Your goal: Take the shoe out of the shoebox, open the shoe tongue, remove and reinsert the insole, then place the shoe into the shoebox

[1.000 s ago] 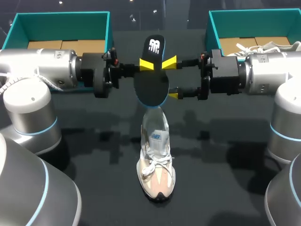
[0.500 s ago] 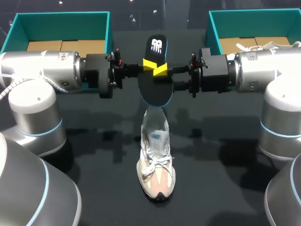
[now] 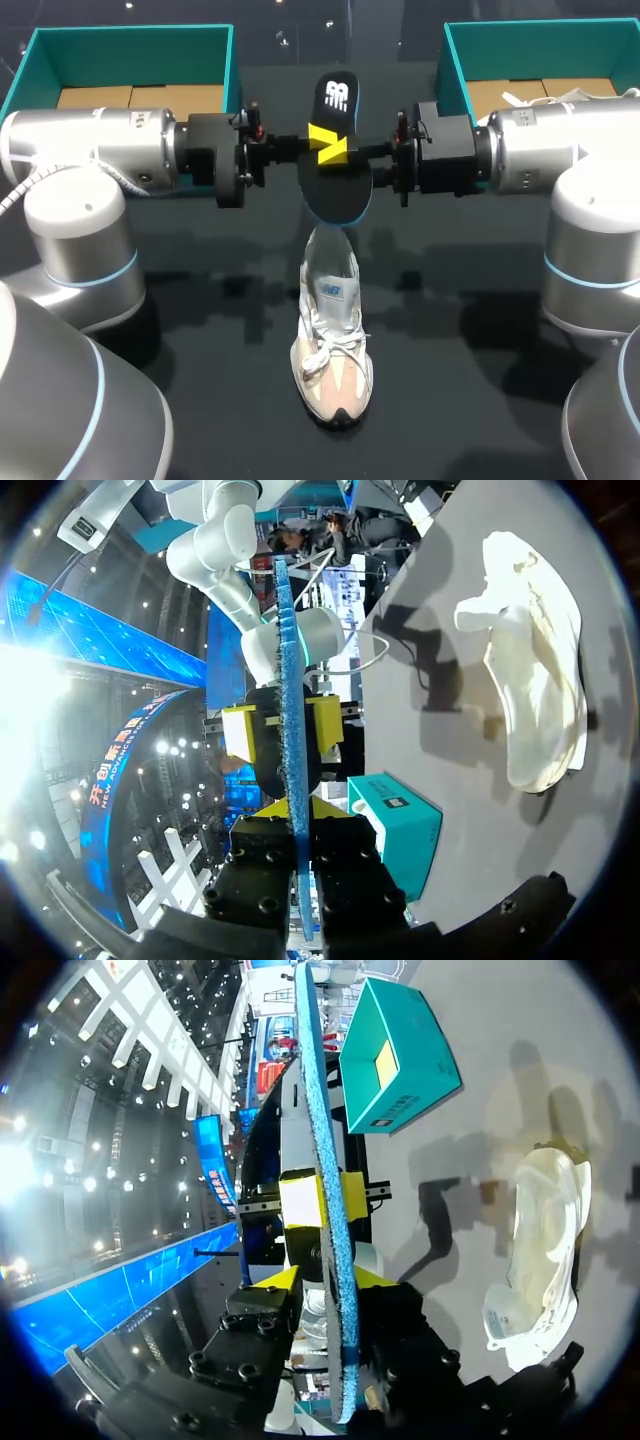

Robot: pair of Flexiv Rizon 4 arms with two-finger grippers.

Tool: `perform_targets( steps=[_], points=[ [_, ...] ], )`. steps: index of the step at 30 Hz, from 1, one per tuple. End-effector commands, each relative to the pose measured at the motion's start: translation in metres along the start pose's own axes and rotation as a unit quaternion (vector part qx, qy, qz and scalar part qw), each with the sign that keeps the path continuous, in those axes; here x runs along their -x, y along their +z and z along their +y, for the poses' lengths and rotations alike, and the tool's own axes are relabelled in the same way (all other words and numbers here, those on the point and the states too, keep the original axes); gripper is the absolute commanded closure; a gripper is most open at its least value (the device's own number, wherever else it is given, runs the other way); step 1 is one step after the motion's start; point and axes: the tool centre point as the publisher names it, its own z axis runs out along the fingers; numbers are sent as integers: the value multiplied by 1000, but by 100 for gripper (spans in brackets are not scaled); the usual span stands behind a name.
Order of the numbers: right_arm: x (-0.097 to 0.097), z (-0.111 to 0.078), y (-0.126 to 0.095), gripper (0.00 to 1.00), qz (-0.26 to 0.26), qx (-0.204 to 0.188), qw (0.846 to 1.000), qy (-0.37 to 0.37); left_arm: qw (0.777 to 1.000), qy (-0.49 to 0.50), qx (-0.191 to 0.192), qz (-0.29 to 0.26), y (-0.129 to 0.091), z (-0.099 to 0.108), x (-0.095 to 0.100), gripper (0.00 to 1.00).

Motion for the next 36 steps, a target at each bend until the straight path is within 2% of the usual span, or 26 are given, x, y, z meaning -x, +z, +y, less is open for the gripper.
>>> perform_targets(
  steps=[1, 3, 5, 12, 13, 14, 15, 22, 26, 36],
  points=[
    [1, -1, 3, 78, -1, 3, 1000, 1, 1000, 0, -1, -1, 2, 1, -1, 100],
    [1, 0, 3, 84, 0, 4, 1000, 3, 1000, 0, -1, -2, 1, 0, -1, 100],
    [2, 1, 2, 100, 1, 4, 1000, 4, 1000, 0, -2, -2, 1, -1, -2, 100],
    [2, 5, 0, 100, 0, 6, 1000, 6, 1000, -5, -3, -3, -2, -3, -1, 100],
    [3, 5, -1, 100, 1, 7, 1000, 6, 1000, -10, -3, -2, -4, -4, -1, 93],
    [4, 6, -2, 100, 1, 7, 1000, 6, 1000, -12, -3, -1, -6, -5, 1, 51],
    [5, 7, -3, 100, 1, 7, 1000, 6, 1000, -19, -3, 1, -9, -6, 3, 0],
    [18, 11, -13, 100, 4, 17, 1000, -23, 996, -61, 4, 57, -49, -13, 3, 0],
    [27, 19, -15, 100, -8, 8, 999, -53, 986, -91, 6, 139, -74, -15, -3, 0],
    [31, 21, -16, 100, -8, 9, 998, -56, 986, -91, 6, 139, -74, -15, -3, 0]
  ],
)
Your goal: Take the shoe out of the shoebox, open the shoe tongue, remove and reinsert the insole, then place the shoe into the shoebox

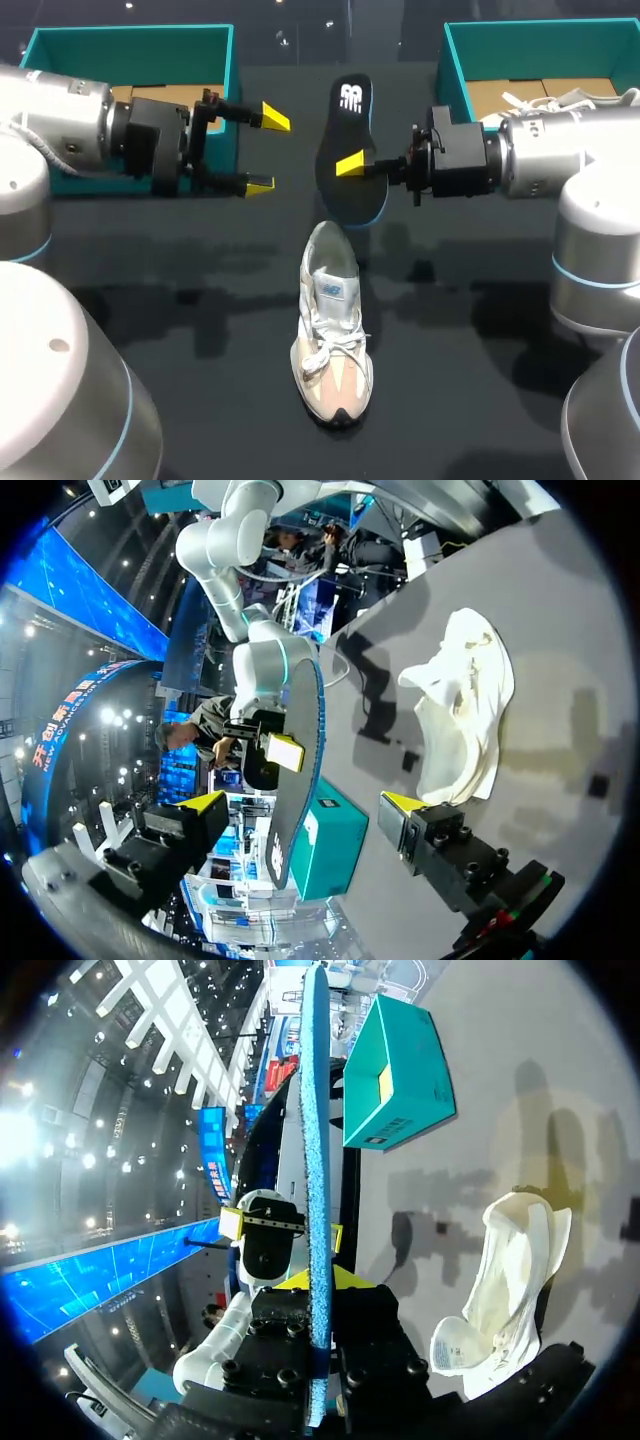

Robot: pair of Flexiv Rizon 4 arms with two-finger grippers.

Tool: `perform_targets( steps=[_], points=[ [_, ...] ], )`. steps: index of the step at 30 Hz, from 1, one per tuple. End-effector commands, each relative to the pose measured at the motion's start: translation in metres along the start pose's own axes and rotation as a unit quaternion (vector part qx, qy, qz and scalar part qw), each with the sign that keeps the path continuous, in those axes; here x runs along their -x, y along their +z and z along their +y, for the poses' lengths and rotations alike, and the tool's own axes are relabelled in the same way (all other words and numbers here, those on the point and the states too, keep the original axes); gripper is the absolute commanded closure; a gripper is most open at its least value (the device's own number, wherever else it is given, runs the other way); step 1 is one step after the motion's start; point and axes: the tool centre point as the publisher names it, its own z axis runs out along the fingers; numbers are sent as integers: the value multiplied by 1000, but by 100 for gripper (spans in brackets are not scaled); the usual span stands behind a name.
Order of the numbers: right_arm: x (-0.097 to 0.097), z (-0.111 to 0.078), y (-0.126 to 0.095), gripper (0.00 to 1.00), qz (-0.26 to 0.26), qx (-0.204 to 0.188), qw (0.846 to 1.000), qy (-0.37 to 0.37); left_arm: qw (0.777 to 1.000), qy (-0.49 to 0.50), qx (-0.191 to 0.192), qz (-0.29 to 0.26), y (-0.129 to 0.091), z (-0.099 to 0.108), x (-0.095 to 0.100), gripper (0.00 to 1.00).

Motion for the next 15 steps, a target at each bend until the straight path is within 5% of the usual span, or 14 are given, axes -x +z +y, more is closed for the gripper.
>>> perform_targets(
  steps=[1, 7, 15],
  points=[
    [0, 0, 2, 100, -1, 0, 1000, 0, 1000, 0, 0, 6, -2, -1, 1, 0],
    [0, 0, 2, 100, -1, 0, 1000, 0, 1000, -12, 2, 18, 2, -2, 1, 0],
    [-3, 7, -6, 100, -34, 60, 995, -71, 983, -116, 95, 108, -15, -12, -18, 0]
  ],
)
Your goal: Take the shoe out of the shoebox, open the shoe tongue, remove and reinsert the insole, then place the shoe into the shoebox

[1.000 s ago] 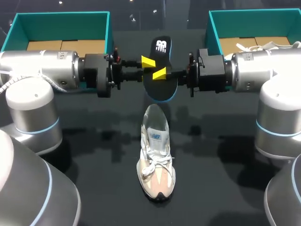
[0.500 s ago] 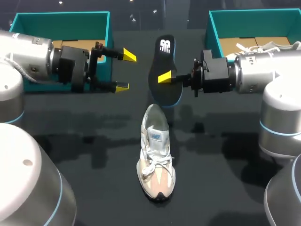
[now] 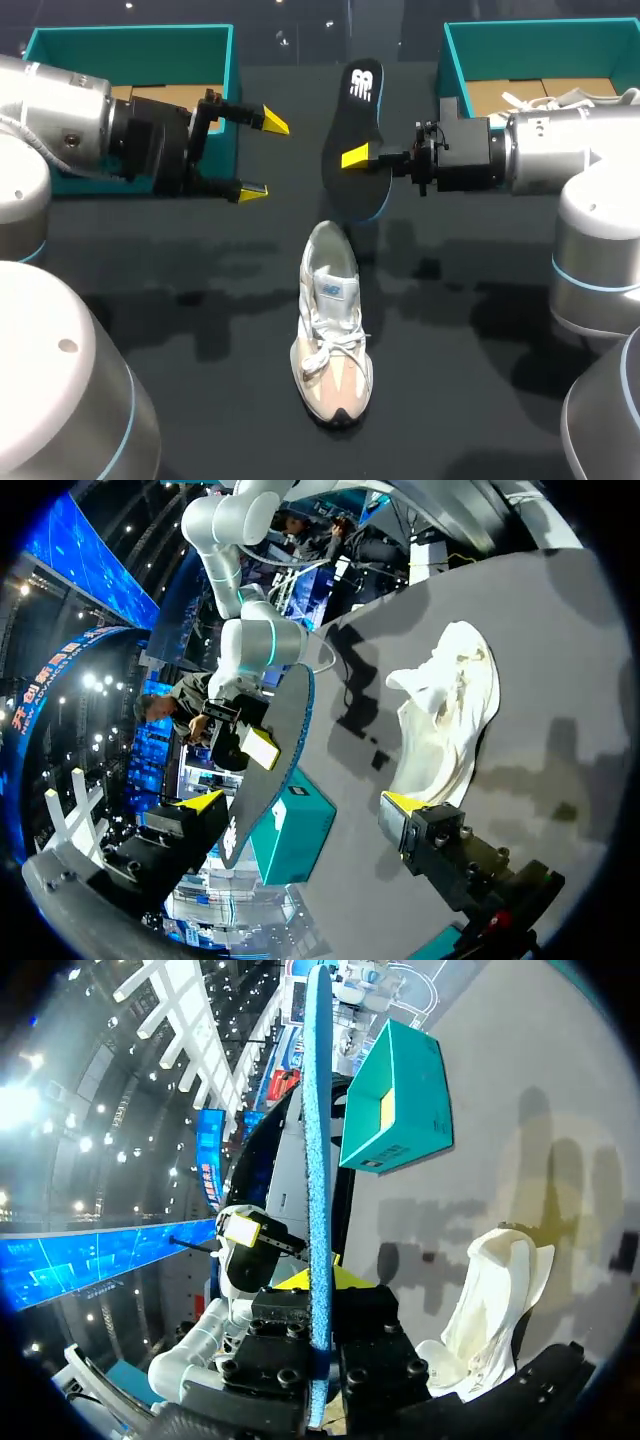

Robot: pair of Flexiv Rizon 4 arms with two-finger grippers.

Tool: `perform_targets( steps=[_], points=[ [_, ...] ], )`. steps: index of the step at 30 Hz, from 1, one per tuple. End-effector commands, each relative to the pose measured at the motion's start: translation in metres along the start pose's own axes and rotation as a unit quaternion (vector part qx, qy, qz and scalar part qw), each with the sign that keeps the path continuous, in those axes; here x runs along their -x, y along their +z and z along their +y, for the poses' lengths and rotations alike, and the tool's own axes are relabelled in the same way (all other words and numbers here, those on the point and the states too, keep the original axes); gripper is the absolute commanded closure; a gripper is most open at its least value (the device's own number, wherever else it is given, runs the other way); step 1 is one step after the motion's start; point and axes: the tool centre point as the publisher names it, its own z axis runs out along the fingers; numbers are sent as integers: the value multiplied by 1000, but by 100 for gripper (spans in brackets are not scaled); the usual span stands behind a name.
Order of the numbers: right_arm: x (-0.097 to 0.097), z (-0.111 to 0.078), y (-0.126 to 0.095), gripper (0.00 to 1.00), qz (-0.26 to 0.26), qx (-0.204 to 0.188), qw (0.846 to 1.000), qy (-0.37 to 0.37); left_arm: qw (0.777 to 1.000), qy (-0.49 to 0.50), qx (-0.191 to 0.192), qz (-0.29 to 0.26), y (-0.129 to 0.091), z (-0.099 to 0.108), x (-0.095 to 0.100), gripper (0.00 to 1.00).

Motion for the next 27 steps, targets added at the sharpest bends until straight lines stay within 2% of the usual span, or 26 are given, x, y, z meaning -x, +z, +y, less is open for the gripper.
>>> perform_targets(
  steps=[1, 3, 6, 8, 9, 23, 24, 27],
  points=[
    [-6, -6, -1, 100, -11, 22, 999, -21, 994, -61, 73, 58, -15, -16, -10, 0],
    [-4, -4, -2, 100, -23, 28, 999, -41, 987, -96, 82, 97, -19, -18, -18, 0],
    [1, -1, 0, 100, -22, 26, 998, -56, 976, -144, 107, 125, -26, -23, -30, 0],
    [7, 0, 2, 100, -9, 22, 998, -65, 969, -159, 131, 136, -29, -26, -36, 0],
    [11, 1, 3, 100, 5, 24, 998, -61, 966, -154, 155, 140, -31, -26, -39, 0],
    [11, 1, 3, 100, 5, 24, 998, -61, 966, -154, 155, 140, -31, -26, -39, 0],
    [11, 1, 3, 100, 5, 24, 998, -61, 962, -173, 148, 152, -27, -25, -41, 0],
    [14, 0, 2, 100, 25, 58, 995, -81, 948, -216, 151, 180, -20, -24, -47, 0]
  ],
)
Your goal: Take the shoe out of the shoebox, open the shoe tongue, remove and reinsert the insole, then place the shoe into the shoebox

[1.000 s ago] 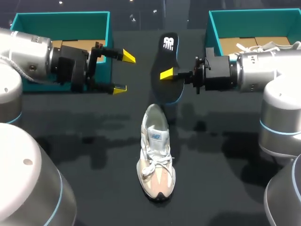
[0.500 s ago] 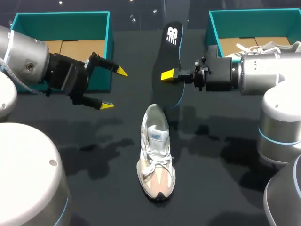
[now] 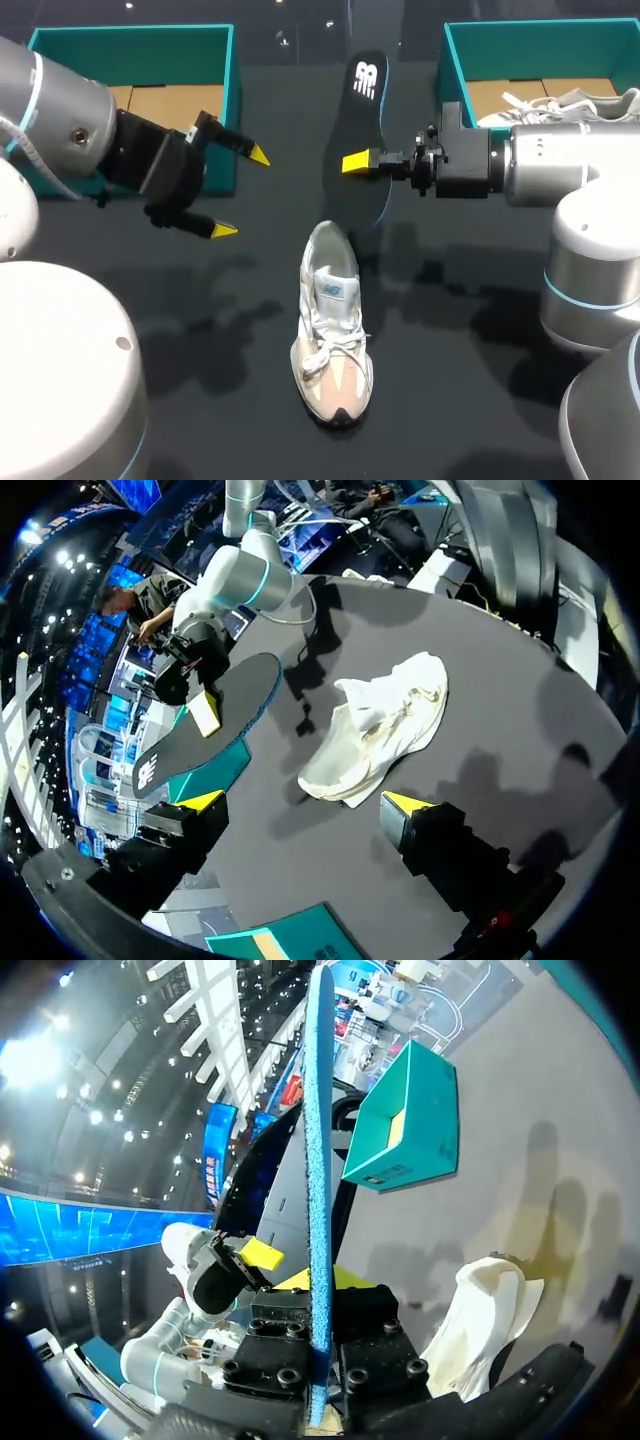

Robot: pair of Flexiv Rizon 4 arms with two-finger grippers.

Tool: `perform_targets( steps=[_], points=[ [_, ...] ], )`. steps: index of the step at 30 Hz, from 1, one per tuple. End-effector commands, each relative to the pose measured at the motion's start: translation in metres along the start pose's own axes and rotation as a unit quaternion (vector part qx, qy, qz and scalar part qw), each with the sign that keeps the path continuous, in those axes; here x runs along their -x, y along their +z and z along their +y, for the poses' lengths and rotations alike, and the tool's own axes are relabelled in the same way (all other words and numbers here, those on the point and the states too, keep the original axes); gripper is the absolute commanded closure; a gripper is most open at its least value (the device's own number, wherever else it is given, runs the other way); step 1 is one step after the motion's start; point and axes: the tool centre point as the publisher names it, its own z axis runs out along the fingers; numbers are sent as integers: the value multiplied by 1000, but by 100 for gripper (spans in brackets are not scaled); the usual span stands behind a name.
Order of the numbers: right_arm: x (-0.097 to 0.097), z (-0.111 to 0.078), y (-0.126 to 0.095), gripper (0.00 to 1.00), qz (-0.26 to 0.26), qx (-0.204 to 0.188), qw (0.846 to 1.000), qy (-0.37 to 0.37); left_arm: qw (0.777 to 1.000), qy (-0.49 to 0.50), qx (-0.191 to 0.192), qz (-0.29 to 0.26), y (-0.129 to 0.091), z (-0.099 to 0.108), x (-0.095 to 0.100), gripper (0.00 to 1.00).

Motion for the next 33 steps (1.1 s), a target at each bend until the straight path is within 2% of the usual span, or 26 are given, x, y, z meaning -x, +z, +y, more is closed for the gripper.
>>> perform_targets(
  steps=[1, 11, 13, 22, 26, 33],
  points=[
    [3, -5, 2, 100, 16, 39, 999, -20, 998, -39, 11, 49, 12, 4, 3, 0],
    [22, -5, 5, 100, 28, 77, 994, -71, 976, -161, 72, 127, 40, 10, -23, 0],
    [25, -6, 8, 100, 31, 76, 994, -77, 973, -176, 67, 136, 44, 12, -29, 0],
    [36, -3, 21, 100, 37, 65, 990, -122, 958, -240, 82, 134, 65, 21, -47, 0],
    [42, -4, 23, 100, 43, 65, 988, -137, 946, -274, 117, 126, 78, 24, -52, 0],
    [42, -4, 23, 100, 43, 65, 988, -137, 946, -274, 117, 126, 78, 24, -52, 0]
  ],
)
